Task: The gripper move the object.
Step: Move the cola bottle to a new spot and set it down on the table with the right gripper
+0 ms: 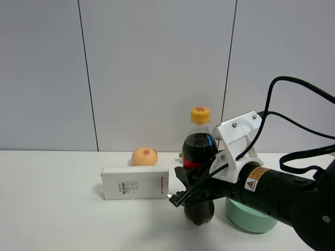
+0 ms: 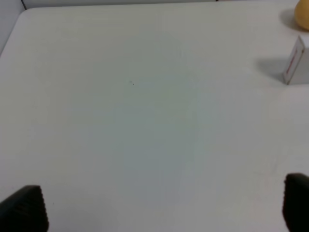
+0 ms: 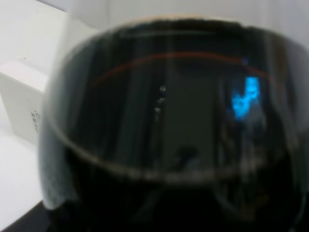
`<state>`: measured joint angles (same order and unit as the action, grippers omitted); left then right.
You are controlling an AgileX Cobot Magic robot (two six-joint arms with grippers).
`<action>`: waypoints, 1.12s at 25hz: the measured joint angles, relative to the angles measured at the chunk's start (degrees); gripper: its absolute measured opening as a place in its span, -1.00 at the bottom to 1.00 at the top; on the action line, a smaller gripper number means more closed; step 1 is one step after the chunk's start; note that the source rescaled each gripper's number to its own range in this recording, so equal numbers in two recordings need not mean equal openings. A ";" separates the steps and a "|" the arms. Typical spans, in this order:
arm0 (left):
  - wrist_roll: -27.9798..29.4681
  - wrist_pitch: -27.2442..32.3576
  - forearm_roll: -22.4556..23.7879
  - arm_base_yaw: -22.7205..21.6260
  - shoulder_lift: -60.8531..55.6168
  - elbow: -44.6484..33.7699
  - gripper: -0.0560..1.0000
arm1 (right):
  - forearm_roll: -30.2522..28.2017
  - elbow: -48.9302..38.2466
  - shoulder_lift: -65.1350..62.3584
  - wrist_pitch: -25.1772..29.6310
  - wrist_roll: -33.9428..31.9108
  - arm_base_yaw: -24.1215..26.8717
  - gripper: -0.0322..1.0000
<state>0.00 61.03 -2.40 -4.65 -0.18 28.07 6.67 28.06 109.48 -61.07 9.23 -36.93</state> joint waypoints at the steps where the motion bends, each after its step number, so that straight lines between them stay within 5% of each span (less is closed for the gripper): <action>1: 0.00 0.00 0.00 0.00 0.00 0.00 1.00 | 0.00 0.00 0.00 0.00 0.04 0.00 0.23; 22: 0.00 0.00 0.00 0.00 0.00 0.00 1.00 | -1.45 -0.39 -11.35 4.79 -3.44 0.00 0.23; 28: 0.00 0.00 0.00 0.00 0.00 0.00 1.00 | -1.22 -0.46 -19.43 11.82 -3.60 0.00 0.23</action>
<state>0.00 61.03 -2.40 -4.65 -0.18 28.07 5.44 27.60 90.05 -49.25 5.63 -36.93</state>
